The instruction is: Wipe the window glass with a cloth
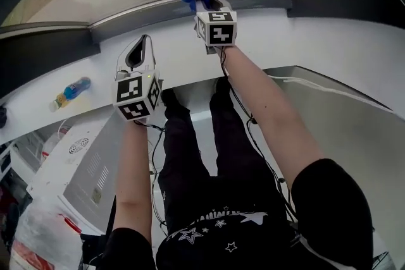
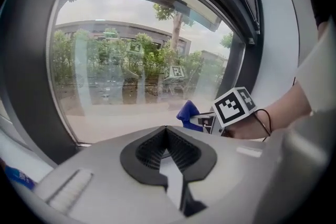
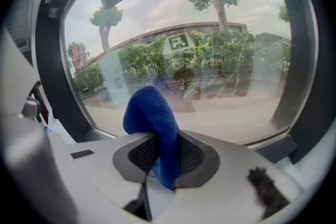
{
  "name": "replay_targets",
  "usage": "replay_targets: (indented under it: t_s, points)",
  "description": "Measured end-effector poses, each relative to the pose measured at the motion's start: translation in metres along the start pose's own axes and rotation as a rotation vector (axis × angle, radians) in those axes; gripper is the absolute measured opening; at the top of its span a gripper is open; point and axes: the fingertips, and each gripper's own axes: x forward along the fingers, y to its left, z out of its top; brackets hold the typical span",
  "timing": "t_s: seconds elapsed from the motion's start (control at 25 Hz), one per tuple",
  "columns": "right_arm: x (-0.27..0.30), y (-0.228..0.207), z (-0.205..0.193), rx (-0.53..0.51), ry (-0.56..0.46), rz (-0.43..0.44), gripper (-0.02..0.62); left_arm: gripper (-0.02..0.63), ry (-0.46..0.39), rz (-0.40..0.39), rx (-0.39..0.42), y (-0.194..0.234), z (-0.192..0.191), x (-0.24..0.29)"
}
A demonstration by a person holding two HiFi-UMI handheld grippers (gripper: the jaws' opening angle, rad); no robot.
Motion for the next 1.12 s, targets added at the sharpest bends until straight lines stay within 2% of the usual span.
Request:
replay_targets:
  t_s: [0.56,0.76,0.92,1.12]
  points:
    - [-0.067,-0.205,-0.009,0.22,-0.071,-0.218,0.077,0.009,0.032,-0.156,0.108,-0.15,0.026,0.082]
    - [-0.094,-0.267,-0.013,0.262,-0.083,-0.286,0.077,0.009,0.043,-0.191,0.135,-0.194,0.029,0.1]
    - [-0.114,-0.304,-0.013,0.294,-0.09,-0.33,0.077,0.009,0.042,-0.219,0.146,-0.222,0.037,0.109]
    - [-0.132,-0.317,-0.018,0.311,-0.082,-0.347,0.077,0.009,0.025,-0.225,0.15,-0.244,0.045,0.108]
